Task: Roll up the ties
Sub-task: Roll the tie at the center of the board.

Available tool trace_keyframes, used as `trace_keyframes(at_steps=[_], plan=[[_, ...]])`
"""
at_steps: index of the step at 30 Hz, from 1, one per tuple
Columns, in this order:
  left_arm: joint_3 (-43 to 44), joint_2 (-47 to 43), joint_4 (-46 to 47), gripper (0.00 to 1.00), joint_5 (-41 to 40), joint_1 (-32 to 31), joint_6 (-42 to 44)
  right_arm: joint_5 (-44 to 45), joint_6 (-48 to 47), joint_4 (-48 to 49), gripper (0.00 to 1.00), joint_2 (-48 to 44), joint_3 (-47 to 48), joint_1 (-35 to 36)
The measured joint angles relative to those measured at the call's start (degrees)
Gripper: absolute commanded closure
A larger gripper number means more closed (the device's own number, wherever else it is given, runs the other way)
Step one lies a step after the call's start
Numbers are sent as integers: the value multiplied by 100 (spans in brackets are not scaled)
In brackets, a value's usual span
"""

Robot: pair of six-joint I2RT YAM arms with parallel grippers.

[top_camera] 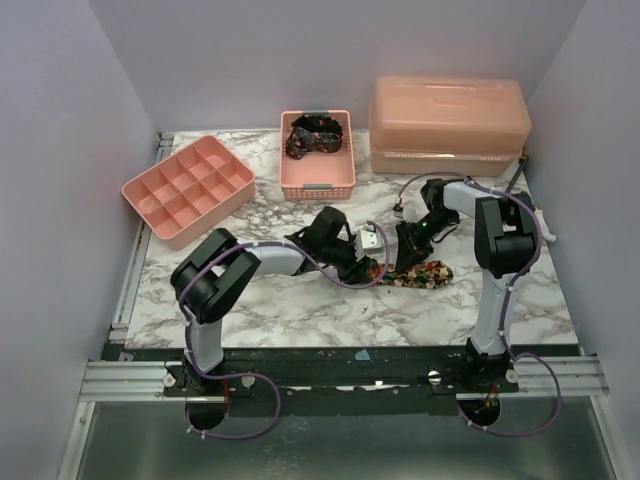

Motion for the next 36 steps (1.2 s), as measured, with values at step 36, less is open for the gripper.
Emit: trace_keyframes(at_steps=[36], plan=[[210,26,-603,83,-1237,-221,138,1150,-284,-175,70,-651,-461,-341]])
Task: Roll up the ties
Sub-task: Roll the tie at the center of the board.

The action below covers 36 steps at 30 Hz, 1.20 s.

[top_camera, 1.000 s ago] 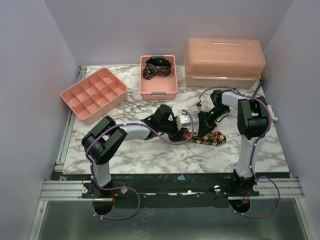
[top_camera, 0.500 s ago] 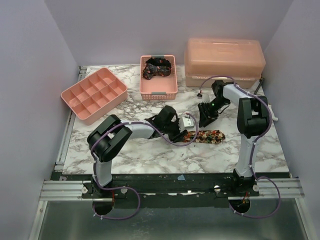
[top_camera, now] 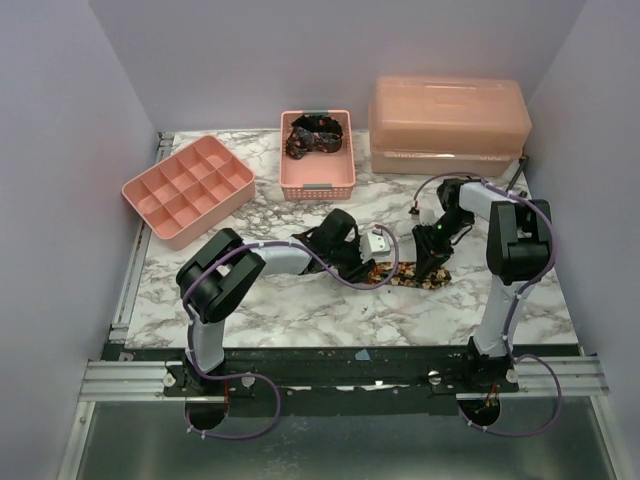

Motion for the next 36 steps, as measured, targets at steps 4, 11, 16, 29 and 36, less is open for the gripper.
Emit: trace_keyframes(at_steps=[4,11,16,29,36], plan=[[57,13,-98,81,0,-4,66,-33,94,-223,71,293,260,-168],[166,55,-219,79,-24,-55,175,55,37,-713,62,800,1093,-175],[361,190,-267,79,-83,-98,129,0,-212,-553,52,684,1281,-188],[413,221,-319,72,-81,-98,-17,-2247,409,120,39,-70,649,74],[413,221,-319,71,-79,-98,-22,-2662,975,774,42,190,81,645]])
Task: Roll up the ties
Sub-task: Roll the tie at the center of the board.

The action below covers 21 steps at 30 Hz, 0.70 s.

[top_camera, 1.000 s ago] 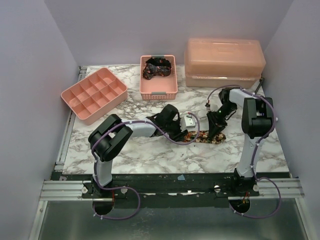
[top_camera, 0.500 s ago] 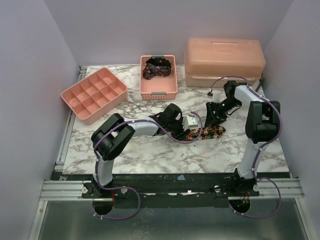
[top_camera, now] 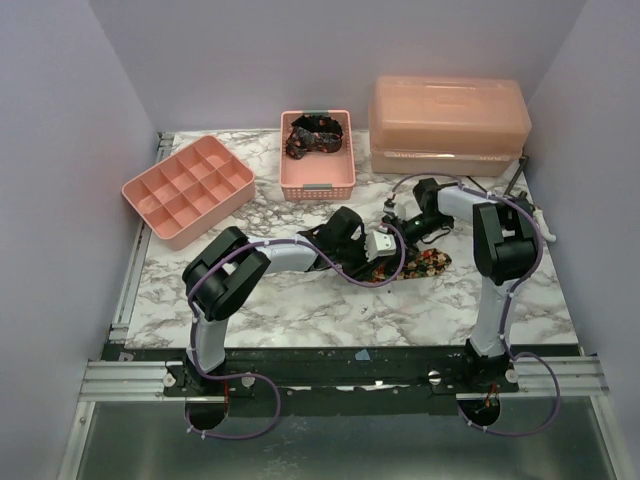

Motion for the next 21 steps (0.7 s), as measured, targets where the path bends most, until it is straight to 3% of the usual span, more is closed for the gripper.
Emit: trace_keyframes(at_steps=[2,4,8,15,17,19,21], plan=[[0,0,0,71,-2,0,-2,-7,144,177,48,7,-79,155],[0,2,0,71,0,0,-4,17,258,339,62,17,-79,289],[0,9,2,66,-4,0,-2,81,409,446,99,76,-79,343],[-31,11,81,32,20,2,9,122,350,356,100,133,-76,328],[-168,-17,282,17,92,20,11,181,295,321,99,153,-79,295],[-367,-107,529,14,232,52,-20,267,278,293,99,181,-79,240],[-588,-212,761,4,374,87,-101,302,269,260,99,227,-70,186]])
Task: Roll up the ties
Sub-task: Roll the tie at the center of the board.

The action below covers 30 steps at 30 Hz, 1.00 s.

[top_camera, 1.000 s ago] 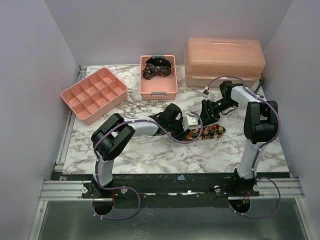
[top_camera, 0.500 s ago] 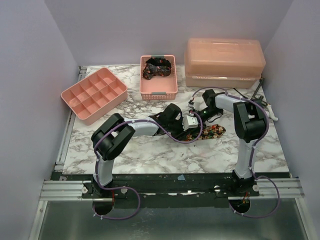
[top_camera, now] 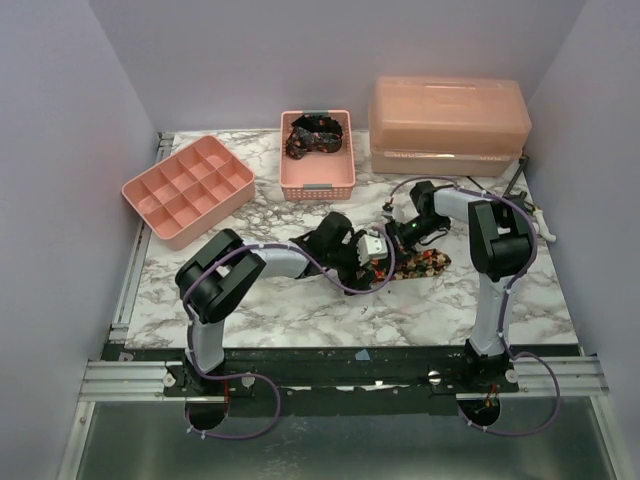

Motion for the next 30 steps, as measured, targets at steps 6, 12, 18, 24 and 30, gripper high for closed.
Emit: trace_keyframes(at_steps=[6,12,18,24,30], plan=[[-678,-345,942,2,247,107,-203,474,-138,-208,99,232,114,-136],[-1128,-481,1816,2,382,164,-374,614,-146,-422,99,380,249,-142],[-1027,-138,2481,2,448,155,-787,654,-184,-549,99,450,354,-140],[-684,372,2929,5,422,122,-1078,649,-280,-693,99,542,468,-140],[-293,815,3038,42,409,-42,-1038,649,-409,-844,99,623,588,-127]])
